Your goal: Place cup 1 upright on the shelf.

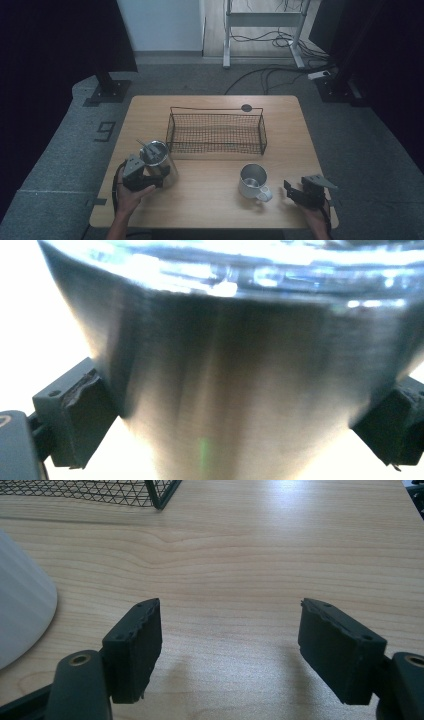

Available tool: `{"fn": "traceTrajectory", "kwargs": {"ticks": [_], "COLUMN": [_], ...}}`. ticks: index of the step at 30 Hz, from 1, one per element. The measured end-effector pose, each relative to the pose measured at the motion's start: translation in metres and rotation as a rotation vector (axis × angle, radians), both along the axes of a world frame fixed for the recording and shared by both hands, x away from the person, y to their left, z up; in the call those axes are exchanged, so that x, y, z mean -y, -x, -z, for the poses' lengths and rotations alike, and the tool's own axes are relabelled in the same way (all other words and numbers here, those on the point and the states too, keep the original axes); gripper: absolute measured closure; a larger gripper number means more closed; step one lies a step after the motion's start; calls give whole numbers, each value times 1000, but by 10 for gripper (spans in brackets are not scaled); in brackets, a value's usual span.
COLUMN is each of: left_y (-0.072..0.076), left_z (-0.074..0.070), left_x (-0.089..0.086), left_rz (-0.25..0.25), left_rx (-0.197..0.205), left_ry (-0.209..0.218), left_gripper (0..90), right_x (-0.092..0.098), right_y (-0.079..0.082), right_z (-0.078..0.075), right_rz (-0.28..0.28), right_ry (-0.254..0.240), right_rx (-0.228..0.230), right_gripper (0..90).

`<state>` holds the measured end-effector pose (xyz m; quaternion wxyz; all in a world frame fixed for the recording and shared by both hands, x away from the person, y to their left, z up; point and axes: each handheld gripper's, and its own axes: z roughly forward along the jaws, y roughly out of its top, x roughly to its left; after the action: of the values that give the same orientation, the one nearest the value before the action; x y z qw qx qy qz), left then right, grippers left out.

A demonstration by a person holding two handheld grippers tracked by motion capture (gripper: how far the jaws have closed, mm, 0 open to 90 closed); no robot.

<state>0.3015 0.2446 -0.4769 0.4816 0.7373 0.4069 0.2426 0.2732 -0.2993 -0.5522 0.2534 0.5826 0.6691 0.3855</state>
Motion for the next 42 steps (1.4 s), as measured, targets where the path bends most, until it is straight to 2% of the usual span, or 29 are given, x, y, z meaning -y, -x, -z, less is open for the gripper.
{"fn": "traceTrajectory", "kwargs": {"ticks": [5, 8, 13, 42], "left_y": [-2, -4, -6, -32], "left_z": [-9, -15, -18, -39], "left_x": [1, 2, 4, 17], "left_rz": [-3, 3, 5, 39], "left_rx": [13, 20, 27, 49], "left_ry": [-10, 4, -4, 17], "left_gripper": [44, 44, 44, 44], "right_x": [0, 0, 0, 0], "right_y": [0, 0, 0, 1], "right_z": [0, 0, 0, 0], "right_rz": [-1, 0, 3, 22], "right_ry": [3, 4, 7, 17], "right_rx": [0, 1, 4, -3], "right_gripper": [252, 252, 252, 256]}}
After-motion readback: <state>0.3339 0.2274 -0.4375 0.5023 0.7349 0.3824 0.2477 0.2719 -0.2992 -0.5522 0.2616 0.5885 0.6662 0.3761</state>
